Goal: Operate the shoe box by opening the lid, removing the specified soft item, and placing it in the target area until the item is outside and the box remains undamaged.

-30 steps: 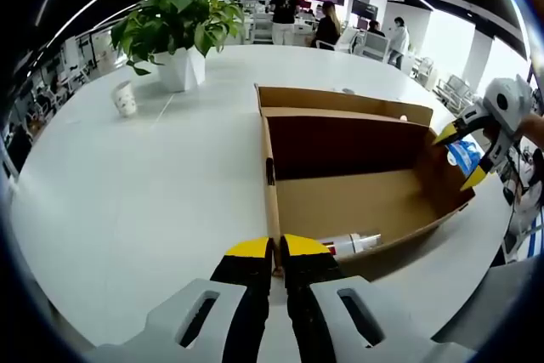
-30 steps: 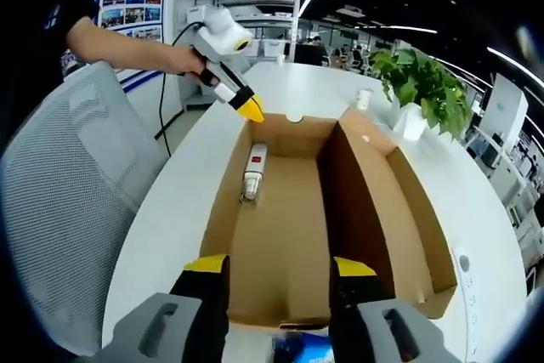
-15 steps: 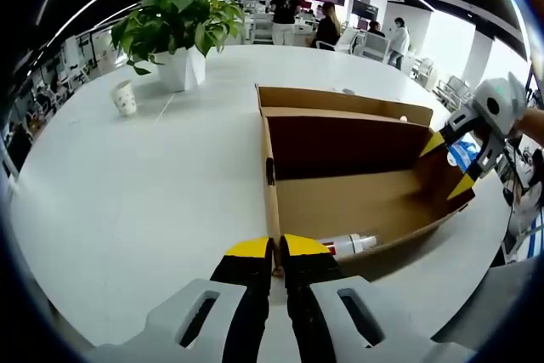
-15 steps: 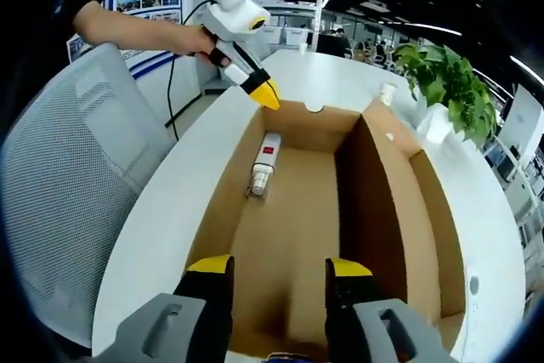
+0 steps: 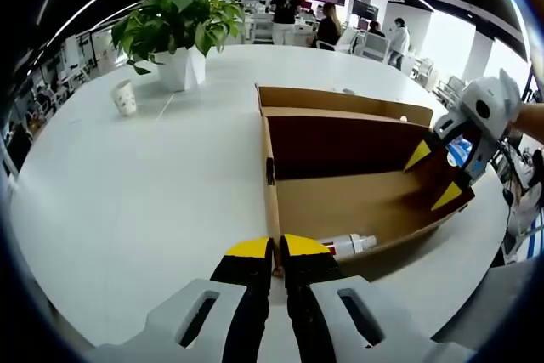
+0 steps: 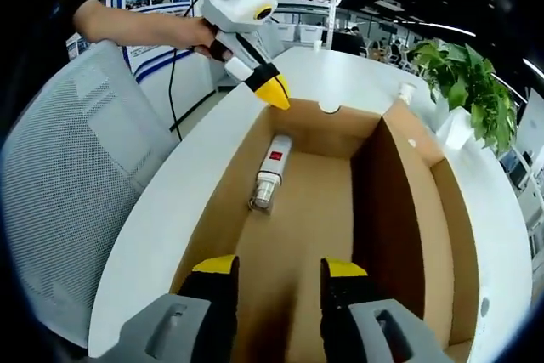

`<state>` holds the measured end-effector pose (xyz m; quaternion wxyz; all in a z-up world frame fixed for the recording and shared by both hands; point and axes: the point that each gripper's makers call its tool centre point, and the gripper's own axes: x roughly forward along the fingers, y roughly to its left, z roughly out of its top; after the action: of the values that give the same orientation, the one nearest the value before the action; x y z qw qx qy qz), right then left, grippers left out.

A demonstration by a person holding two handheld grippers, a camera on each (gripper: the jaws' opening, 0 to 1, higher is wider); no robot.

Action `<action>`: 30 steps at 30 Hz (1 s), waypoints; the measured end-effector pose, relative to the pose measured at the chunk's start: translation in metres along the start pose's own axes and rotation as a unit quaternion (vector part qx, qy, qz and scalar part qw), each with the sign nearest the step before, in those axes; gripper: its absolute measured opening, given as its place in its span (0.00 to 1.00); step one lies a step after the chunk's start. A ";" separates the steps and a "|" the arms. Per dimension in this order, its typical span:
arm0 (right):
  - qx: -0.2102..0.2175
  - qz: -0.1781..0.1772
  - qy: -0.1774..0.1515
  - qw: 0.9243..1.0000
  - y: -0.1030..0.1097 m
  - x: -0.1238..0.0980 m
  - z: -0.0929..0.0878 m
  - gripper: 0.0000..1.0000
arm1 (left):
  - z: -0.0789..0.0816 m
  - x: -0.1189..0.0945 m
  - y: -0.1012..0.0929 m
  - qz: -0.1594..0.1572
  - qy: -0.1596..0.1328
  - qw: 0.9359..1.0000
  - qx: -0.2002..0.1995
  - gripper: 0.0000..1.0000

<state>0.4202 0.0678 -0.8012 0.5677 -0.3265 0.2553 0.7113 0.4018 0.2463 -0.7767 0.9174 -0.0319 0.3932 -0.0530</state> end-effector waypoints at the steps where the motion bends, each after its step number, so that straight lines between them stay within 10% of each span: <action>1: 0.002 0.000 -0.002 1.000 -0.001 0.003 0.002 0.35 | 0.000 0.000 0.000 0.000 0.000 1.000 0.000 0.02; 30: 0.060 0.027 -0.052 0.997 -0.003 0.058 0.038 0.31 | 0.000 0.000 0.000 -0.006 0.000 1.000 -0.009 0.02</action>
<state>0.4078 0.1335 -0.8199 0.5795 -0.2477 0.2762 0.7256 0.4012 0.2462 -0.7768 0.9167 -0.0423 0.3935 -0.0547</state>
